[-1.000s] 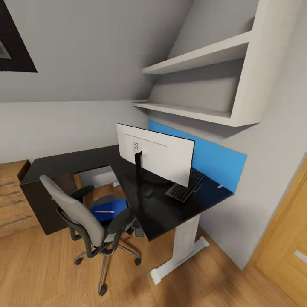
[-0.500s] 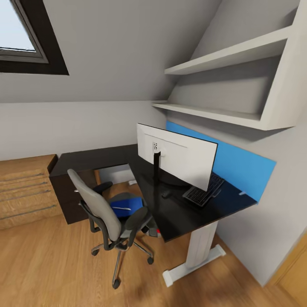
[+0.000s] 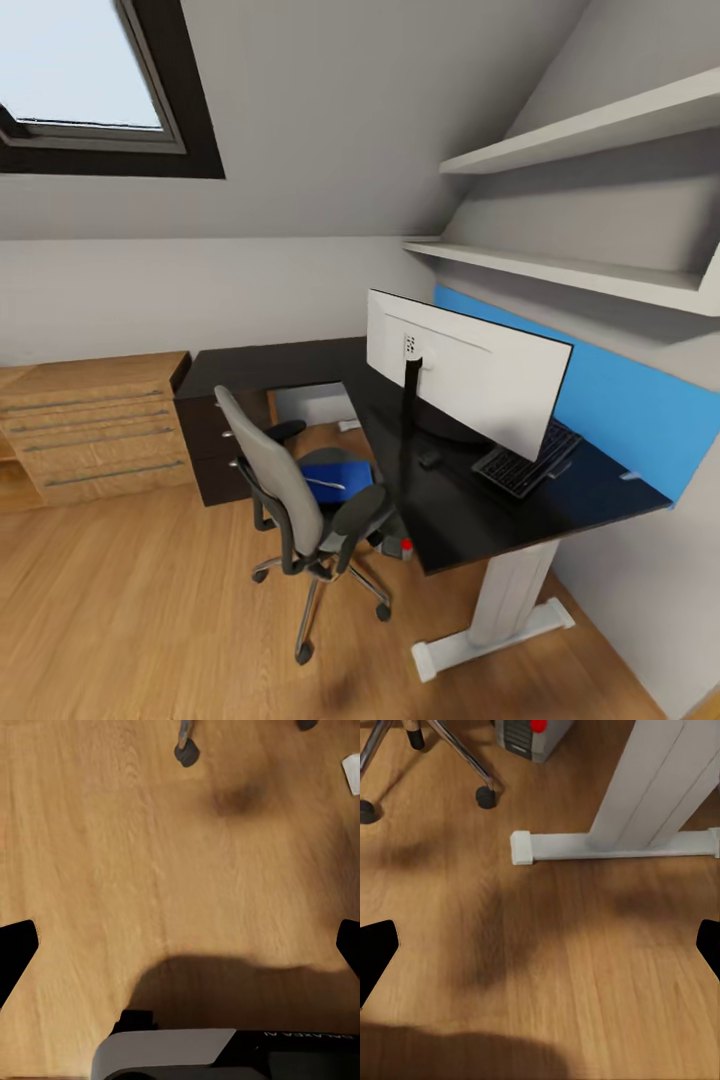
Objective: In the bedroom, organize the workspace by keeping the computer under the desk, ensuring the monitor is on the desk, placing the keyboard on the desk next to the monitor, placing the mouse on the desk next to the keyboard, moving the folder from the swivel chair onto the desk next to the mouse, stacking the notebook on top of the folder with the pen on top of the notebook, and positioning the swivel chair next to the desk.
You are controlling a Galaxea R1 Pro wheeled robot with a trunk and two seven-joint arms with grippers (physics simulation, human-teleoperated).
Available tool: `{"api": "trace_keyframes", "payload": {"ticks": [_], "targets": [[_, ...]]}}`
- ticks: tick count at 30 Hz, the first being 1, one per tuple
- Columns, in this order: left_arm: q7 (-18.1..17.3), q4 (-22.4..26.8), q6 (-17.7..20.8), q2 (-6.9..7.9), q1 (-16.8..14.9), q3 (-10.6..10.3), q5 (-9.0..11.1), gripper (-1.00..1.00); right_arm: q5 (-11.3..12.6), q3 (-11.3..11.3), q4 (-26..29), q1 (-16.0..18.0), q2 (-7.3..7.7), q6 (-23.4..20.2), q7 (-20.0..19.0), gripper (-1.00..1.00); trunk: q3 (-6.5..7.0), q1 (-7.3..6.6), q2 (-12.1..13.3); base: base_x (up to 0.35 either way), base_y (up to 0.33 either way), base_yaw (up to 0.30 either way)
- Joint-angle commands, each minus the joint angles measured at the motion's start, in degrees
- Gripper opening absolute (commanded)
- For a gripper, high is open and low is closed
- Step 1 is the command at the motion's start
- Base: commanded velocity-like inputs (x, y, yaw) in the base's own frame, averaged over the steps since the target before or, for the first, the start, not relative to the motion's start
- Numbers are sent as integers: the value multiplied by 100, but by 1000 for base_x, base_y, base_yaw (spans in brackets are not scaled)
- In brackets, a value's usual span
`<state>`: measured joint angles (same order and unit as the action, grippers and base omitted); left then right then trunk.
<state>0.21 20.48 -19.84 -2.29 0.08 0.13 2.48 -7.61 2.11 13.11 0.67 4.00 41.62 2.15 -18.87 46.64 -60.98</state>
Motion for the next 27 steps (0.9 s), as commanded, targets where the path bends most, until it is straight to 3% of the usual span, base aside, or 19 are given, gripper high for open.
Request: {"api": "trace_keyframes", "payload": {"ticks": [1, 6, 9, 13, 16, 27], "targets": [[-1, 11, -10, -1, 1, 3, 36, 100, -21, 19, -3, 3, 3, 13, 23, 100, -6, 1, -4, 0, 0, 285], [-17, 104, -11, 6, 1, 11, 177, 100, -21, 18, -2, 3, 4, 13, 23, 100, -6, 1, -4, 0, 0, 285], [-14, 284, -6, 48, 1, 83, 440, 100, -21, 18, -2, 3, 4, 13, 23, 100, -6, 1, -4, 0, 0, 285], [-11, 388, 17, 111, 1, 195, 976, 100, -21, 18, -2, 3, 5, 13, 23, 100, -6, 1, -4, 0, 0, 285], [-3, 399, 32, 113, 1, 207, 1057, 100, -21, 18, -2, 3, 5, 13, 23, 100, -6, 1, -4, 0, 0, 285], [14, 404, 51, 106, 1, 208, 1096, 100, -22, 18, -2, 3, 5, 13, 23, 100, -203, 242, -445, 0, 0, 285]]}}
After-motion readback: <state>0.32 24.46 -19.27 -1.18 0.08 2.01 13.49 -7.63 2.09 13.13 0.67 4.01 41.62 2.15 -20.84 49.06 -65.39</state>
